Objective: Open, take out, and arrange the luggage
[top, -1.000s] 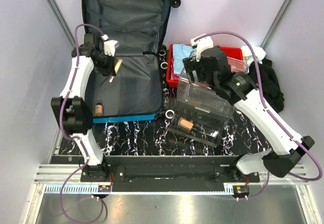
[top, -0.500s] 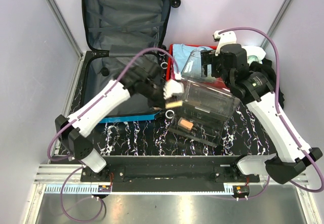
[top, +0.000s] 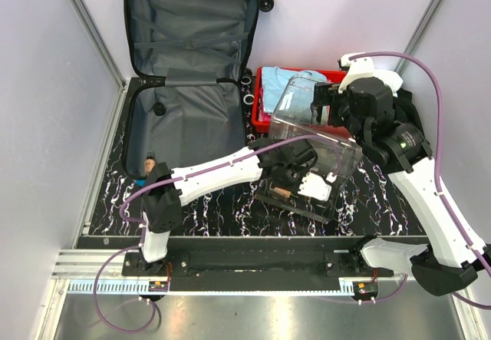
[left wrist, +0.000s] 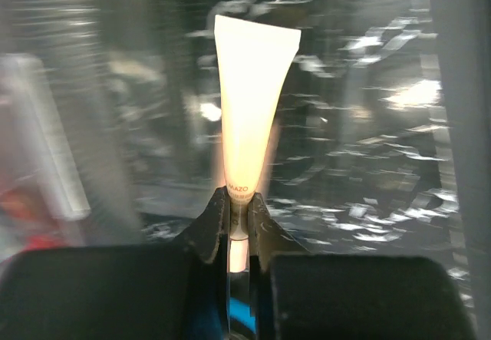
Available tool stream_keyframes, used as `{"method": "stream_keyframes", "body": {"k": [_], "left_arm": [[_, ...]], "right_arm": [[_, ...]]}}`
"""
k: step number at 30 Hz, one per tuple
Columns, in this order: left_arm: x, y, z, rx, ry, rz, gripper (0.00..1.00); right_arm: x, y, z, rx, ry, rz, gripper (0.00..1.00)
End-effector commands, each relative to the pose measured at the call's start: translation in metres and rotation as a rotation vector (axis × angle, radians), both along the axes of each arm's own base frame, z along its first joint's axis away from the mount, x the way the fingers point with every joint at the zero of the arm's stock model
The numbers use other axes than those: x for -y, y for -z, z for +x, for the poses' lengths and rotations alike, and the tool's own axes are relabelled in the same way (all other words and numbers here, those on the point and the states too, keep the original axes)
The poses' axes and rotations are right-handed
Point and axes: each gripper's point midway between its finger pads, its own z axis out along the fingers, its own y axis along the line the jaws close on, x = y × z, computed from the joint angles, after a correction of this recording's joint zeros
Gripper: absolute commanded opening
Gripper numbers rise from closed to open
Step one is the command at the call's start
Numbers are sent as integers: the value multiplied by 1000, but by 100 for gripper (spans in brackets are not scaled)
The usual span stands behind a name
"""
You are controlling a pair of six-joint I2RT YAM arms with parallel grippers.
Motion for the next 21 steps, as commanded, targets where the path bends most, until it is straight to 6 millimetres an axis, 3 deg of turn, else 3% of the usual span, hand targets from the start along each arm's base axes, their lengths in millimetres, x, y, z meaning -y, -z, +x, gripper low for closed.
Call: {"method": "stream_keyframes", "body": {"k": [1,5,9,16,21], "left_arm": [[31,-31,29,177,17,-103,0],[37,-13,21,151,8,-68,0],[17,-2,-10,0,23,8,0],[-6,19,-10,-42,14,73,0],[-15,23,-23,-102,51,101,0]], "right_arm": [[3,-2,-8,4,-4,28,94],[4,-1,-10,4,-4,23,94],[6,0,-12,-2,-3,17,94],[5,2,-14,-3,-14,21,94],[7,4,-17,-5,-9,20,94]]}}
